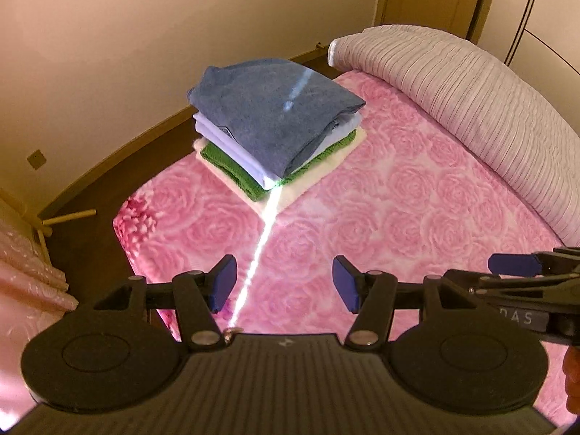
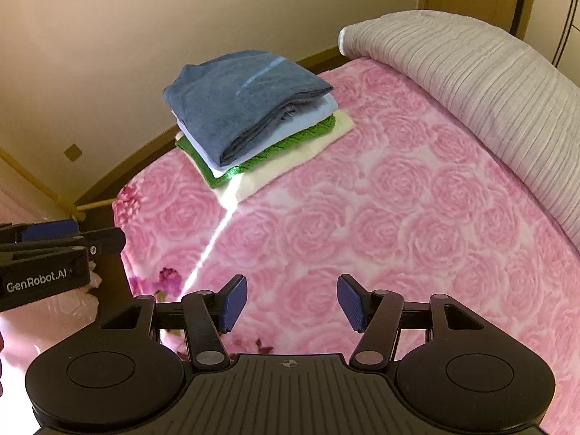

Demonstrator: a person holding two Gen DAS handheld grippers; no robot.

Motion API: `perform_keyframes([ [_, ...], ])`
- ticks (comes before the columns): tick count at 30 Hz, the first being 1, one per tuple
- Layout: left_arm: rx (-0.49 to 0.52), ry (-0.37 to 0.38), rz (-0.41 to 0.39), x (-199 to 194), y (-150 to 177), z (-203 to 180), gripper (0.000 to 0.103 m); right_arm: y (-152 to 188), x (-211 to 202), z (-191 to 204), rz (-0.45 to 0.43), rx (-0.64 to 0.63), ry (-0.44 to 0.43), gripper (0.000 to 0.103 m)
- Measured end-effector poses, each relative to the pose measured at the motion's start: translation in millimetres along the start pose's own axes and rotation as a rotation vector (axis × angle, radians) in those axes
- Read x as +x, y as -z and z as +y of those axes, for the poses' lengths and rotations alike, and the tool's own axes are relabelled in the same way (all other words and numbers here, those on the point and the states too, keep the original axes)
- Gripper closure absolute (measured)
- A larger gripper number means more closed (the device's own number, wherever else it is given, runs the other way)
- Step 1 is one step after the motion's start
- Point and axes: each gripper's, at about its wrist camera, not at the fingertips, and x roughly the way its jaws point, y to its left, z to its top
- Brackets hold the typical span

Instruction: Fold clothes

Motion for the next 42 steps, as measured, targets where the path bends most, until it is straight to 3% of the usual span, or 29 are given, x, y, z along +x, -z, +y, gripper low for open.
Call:
perform_keyframes([
  [24,-0.013,-0.008,0.103,53.2,-20.4,-25.7,0.048,-31.9,42.2,-34.4,0.069,-0.019,-0.022,0.044],
  [42,-0.026,-0.027,0.116,81.9,-42.8,-13.6,0.048,-62.7,75.3,-31.9,0.095,-0.028,-0.033,0.044],
])
